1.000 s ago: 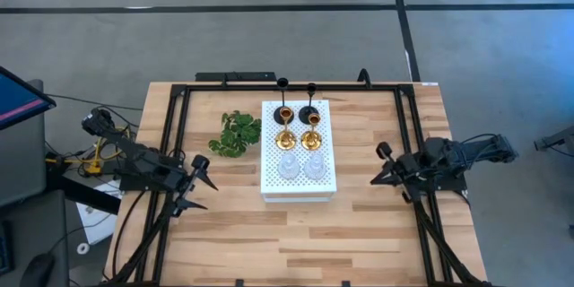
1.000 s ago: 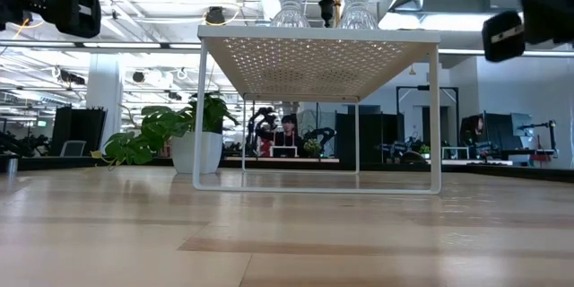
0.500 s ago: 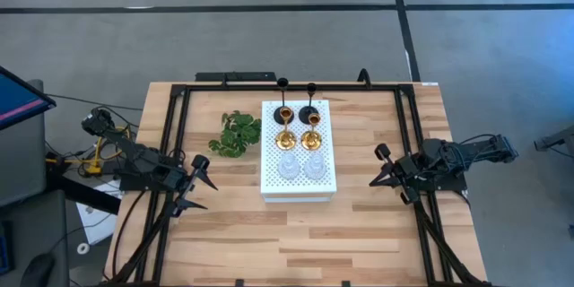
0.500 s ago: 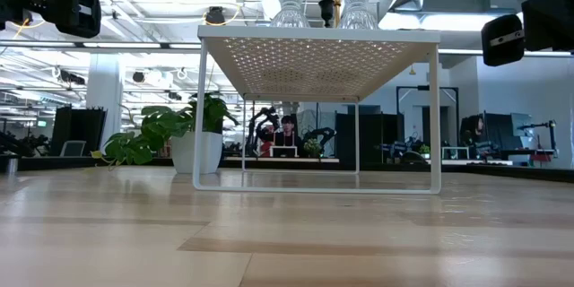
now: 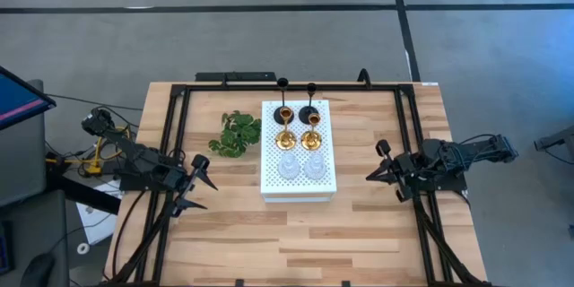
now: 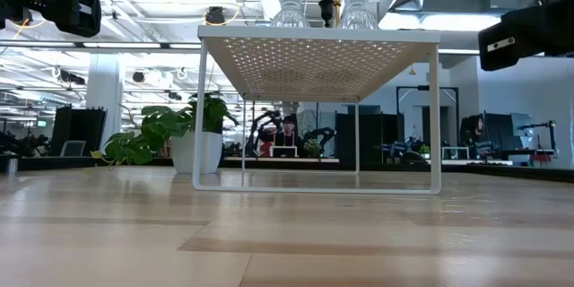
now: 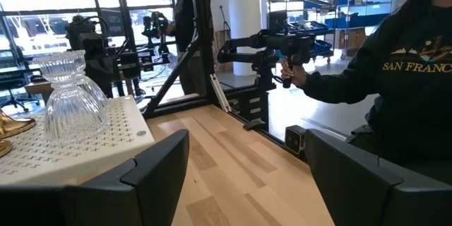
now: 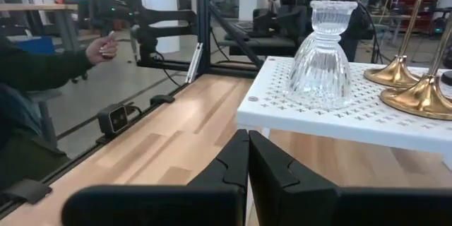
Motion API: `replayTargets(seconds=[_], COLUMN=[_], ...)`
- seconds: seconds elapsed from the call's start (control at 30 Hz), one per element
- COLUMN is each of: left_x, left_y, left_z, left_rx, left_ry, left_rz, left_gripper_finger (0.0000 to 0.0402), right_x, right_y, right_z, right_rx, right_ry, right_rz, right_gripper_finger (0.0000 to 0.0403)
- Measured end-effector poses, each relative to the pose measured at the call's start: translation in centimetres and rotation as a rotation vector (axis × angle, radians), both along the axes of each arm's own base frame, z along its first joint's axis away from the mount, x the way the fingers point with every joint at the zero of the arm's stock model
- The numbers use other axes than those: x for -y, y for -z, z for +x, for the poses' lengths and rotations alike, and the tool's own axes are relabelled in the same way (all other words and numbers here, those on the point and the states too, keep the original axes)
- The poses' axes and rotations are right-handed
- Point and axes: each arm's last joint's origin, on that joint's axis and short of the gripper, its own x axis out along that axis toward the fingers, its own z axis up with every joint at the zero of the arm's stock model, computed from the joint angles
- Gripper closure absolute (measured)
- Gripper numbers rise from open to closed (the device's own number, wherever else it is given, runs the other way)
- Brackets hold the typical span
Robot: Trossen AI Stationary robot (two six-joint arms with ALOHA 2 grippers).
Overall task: Pick & Place candle stick holders
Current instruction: Return to Home Position
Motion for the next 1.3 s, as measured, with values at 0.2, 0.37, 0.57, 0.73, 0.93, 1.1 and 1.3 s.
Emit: replayTargets(seconds=[0.2,0.37,0.57,0.73,0.93,1.1,1.3], left_x=[-0.01,-0.02,-0.04,-0.05,-0.05,0.0,0.43], left_y=[-0.03,-0.1,-0.14,-0.16,-0.14,0.19,0.68], left_z=[-0.01,-0.02,-0.02,-0.02,-0.01,0.05,-0.1], left_rx=[0.001,0.006,0.009,0.01,0.005,-0.03,-0.044], left_ry=[0.001,0.0,-0.007,-0.009,-0.01,-0.003,0.138], left_rz=[-0.005,-0.009,-0.013,-0.016,-0.021,-0.009,0.065], left_gripper_finger=[0.012,0.012,0.012,0.012,0.012,0.012,0.012], right_x=[0.25,0.25,0.25,0.25,0.24,0.24,0.24], right_y=[0.22,0.27,0.27,0.28,0.26,0.26,0.25], right_z=[0.18,0.21,0.21,0.21,0.21,0.22,0.22], right_rx=[-0.012,-0.017,-0.018,-0.019,-0.018,-0.015,-0.015], right_ry=[0.098,0.098,0.098,0.098,0.098,0.098,0.098], right_rz=[-0.019,-0.02,-0.02,-0.018,-0.018,-0.017,-0.017], right_gripper_finger=[0.0402,0.0402,0.0402,0.0402,0.0402,0.0402,0.0402])
